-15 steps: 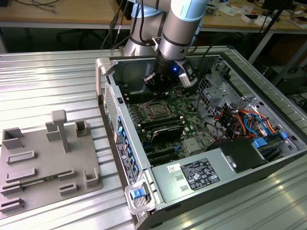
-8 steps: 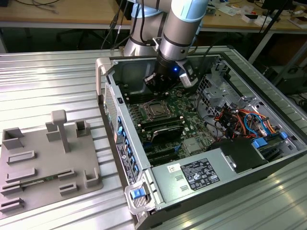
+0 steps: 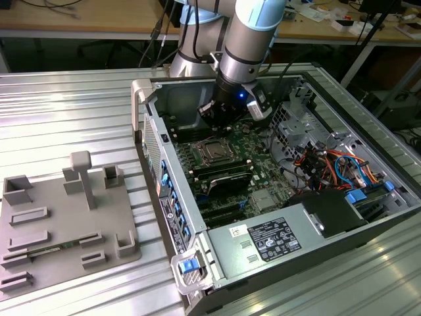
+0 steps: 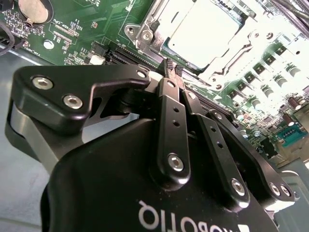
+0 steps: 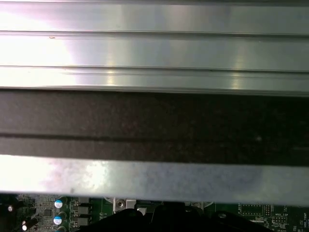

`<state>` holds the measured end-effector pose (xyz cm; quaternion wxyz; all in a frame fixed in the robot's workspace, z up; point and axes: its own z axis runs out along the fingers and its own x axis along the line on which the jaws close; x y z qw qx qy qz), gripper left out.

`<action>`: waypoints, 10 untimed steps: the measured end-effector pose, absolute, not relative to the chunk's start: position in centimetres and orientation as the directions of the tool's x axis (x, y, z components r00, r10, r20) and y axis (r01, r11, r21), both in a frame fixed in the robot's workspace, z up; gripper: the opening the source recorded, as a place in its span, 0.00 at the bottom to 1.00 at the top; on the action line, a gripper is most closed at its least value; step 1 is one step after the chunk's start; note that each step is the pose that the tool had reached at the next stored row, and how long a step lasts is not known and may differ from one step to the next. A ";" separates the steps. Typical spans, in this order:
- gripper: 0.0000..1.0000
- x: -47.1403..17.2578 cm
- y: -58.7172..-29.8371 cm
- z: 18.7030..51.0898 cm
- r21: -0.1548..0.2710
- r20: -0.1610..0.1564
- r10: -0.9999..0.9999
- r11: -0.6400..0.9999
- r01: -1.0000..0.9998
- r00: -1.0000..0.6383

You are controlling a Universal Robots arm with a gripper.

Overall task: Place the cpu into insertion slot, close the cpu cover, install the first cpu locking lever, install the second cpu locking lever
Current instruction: 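Install the first cpu locking lever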

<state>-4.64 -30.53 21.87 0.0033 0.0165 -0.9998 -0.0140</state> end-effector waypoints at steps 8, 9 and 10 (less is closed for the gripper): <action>0.11 -4.8 -30.5 21.8 0.029 0.006 -0.033 0.999 -0.033 -0.999; 0.11 -5.0 -30.5 21.8 0.029 0.006 -0.033 0.999 -0.033 -0.999; 0.11 -5.1 -30.5 21.8 0.029 0.006 -0.033 0.999 -0.033 -0.999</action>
